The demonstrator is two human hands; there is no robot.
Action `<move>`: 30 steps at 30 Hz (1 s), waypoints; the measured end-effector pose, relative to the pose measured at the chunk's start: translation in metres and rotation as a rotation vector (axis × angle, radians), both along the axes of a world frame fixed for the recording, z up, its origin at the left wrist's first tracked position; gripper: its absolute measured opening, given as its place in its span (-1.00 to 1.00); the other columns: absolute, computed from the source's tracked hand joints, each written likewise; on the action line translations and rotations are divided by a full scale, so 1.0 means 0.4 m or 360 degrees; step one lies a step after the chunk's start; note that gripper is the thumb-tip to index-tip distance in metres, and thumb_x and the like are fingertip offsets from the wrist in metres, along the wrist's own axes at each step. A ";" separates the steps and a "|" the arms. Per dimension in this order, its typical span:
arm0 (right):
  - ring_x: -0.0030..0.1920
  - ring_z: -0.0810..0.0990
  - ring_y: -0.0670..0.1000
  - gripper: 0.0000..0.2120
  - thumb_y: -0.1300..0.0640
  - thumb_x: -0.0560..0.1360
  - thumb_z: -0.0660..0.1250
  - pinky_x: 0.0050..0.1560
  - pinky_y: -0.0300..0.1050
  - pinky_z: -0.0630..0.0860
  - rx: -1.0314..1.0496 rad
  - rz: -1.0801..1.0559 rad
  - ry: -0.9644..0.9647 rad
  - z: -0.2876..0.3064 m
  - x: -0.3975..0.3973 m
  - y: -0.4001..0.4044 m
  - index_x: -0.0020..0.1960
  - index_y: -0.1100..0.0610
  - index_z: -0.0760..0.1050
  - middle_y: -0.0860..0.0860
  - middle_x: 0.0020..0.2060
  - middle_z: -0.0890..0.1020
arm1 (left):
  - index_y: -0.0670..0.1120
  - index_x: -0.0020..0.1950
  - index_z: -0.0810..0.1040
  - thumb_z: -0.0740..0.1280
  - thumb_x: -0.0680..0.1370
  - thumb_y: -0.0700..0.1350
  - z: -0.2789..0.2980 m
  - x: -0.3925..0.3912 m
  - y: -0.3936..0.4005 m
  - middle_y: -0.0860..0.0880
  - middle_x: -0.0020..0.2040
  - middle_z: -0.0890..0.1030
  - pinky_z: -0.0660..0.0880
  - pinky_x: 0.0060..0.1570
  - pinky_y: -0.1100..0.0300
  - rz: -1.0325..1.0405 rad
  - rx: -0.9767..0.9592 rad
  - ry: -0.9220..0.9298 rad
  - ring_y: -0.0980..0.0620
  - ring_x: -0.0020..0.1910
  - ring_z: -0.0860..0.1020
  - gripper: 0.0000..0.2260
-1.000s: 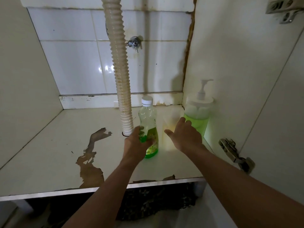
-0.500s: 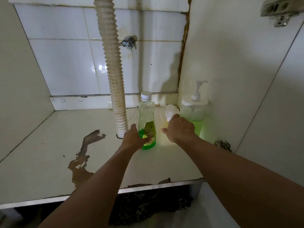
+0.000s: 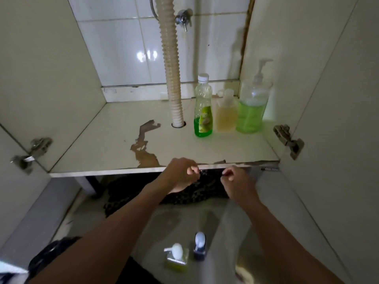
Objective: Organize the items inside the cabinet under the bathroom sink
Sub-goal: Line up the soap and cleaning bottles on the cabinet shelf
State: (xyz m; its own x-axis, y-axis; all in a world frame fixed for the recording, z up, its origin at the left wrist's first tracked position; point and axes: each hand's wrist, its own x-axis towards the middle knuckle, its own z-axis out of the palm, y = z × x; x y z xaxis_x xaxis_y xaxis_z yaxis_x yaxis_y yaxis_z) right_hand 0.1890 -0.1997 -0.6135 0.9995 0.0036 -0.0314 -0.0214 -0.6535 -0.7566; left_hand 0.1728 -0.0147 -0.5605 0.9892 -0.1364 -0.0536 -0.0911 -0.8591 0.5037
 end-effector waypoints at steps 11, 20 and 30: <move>0.29 0.44 0.05 -0.52 0.20 0.38 0.25 0.29 -0.15 0.36 -0.0509 0.0981 0.0498 -0.218 -0.195 0.028 0.30 0.01 0.43 0.03 0.26 0.47 | 0.06 0.25 0.44 0.51 0.35 0.02 -0.310 -0.252 0.091 0.07 0.23 0.54 0.45 0.14 0.13 -0.0462 0.0515 0.0722 0.04 0.19 0.49 -0.49; 0.22 0.47 0.04 -0.46 0.25 0.42 0.30 0.08 -0.07 0.47 -0.0672 0.0821 0.0269 -0.267 -0.243 0.061 0.34 -0.01 0.25 -0.05 0.24 0.48 | 0.02 0.09 0.43 0.42 0.41 -0.08 -0.348 -0.271 0.080 -0.02 0.06 0.62 0.47 -0.13 0.12 -0.0340 0.0536 0.0505 -0.05 0.00 0.57 -0.70; 0.12 0.53 0.03 -0.63 0.01 0.37 0.39 -0.02 -0.14 0.43 -0.0760 0.0673 0.0331 -0.279 -0.257 0.048 0.16 0.00 0.46 -0.02 0.07 0.53 | 0.05 0.09 0.45 0.48 0.36 -0.05 -0.332 -0.278 0.089 -0.04 0.05 0.58 0.44 -0.16 0.16 -0.0261 0.0419 0.0526 -0.04 -0.03 0.55 -0.64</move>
